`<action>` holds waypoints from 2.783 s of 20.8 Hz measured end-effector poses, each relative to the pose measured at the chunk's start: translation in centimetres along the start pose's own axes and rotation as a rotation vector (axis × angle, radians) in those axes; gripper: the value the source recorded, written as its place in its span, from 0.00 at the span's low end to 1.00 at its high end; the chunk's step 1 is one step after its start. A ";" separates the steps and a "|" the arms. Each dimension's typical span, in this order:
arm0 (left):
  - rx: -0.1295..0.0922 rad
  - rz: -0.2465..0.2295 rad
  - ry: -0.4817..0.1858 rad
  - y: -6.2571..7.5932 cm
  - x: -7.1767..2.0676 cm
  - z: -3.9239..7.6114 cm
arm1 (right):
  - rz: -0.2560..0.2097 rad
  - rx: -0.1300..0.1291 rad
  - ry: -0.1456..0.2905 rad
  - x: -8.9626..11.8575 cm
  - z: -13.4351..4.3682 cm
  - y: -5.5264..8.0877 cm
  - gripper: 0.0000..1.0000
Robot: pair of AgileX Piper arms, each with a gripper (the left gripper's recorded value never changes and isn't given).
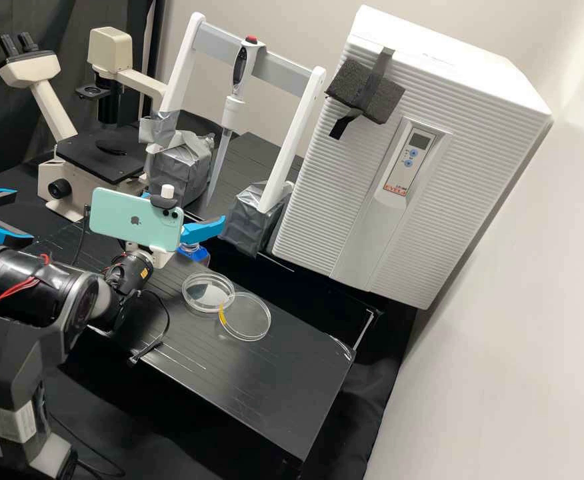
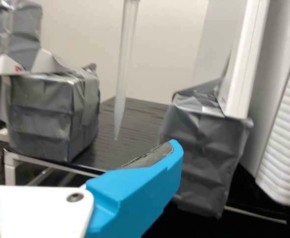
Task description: Open the bottle
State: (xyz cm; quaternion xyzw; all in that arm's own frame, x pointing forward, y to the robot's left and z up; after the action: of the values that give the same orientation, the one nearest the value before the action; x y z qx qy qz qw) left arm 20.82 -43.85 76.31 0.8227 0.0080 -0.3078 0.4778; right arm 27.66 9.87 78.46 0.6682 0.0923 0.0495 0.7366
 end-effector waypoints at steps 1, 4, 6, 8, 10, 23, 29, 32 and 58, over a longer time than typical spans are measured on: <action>0.000 0.000 0.000 0.0 0.00 0.0 | 0.002 0.000 -0.015 0.1 0.2 -0.1 1.00; 0.000 0.000 0.000 0.0 0.00 0.0 | -0.001 -0.014 -0.044 0.2 0.7 -0.4 1.00; 0.000 0.000 0.000 0.0 0.00 0.0 | -0.001 -0.017 -0.047 0.5 0.8 -0.5 1.00; 0.001 0.002 0.000 0.1 0.03 0.0 | 0.007 -0.017 -0.055 0.7 1.0 -0.3 1.00; 0.008 0.008 -0.001 0.3 0.20 -0.1 | 0.016 -0.017 -0.065 1.1 1.3 -0.1 1.00; 0.021 0.018 -0.014 0.7 0.56 -0.1 | 0.022 -0.018 -0.100 2.0 2.3 -0.2 0.00; 0.026 0.023 -0.015 0.8 0.67 -0.2 | 0.015 -0.019 -0.106 2.1 2.5 -0.4 0.00; 0.022 0.020 -0.015 0.7 0.71 -0.2 | 0.013 -0.018 -0.104 2.1 2.5 -0.4 0.00; 0.019 0.012 -0.038 0.6 1.16 0.0 | -0.042 -0.010 -0.069 -2.4 1.2 -1.3 0.00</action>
State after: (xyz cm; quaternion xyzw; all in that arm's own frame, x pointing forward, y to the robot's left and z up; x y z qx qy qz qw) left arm 21.92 -44.51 76.15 0.8213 -0.0089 -0.3203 0.4719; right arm 25.53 8.09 77.41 0.6638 0.0803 0.0114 0.7435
